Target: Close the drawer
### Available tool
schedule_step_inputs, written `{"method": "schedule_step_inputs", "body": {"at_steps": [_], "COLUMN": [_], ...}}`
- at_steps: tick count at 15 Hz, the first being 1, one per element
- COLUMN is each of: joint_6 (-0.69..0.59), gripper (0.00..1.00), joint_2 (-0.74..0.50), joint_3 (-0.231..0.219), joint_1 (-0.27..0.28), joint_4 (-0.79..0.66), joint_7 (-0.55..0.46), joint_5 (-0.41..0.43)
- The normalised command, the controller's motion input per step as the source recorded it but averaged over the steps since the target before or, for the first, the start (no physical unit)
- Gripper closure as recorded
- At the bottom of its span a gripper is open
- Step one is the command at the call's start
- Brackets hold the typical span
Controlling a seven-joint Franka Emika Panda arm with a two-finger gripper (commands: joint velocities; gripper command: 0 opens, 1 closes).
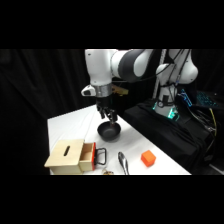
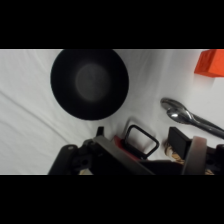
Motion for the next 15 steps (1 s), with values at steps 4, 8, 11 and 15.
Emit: {"method": "schedule_step_inputs", "body": {"at_steps": [4,8,11,15], "joint_6": [0.11,0.26,0.28,0.28], "gripper": [0.00,0.00,0.00,0.00], "joint_2": [0.02,0.03,0.02,0.02], "joint_3": [0.031,0.034,0.011,-0.042], "joint_1": [0.021,0.088,0.122,0.148], "joint_4": [-0.04,-0.07,-0.05,-0.05], "joint_7": [0.18,0.43,0.55,0.62], "joint_5": [-0.073,-0.151,-0.219,-0.296]}}
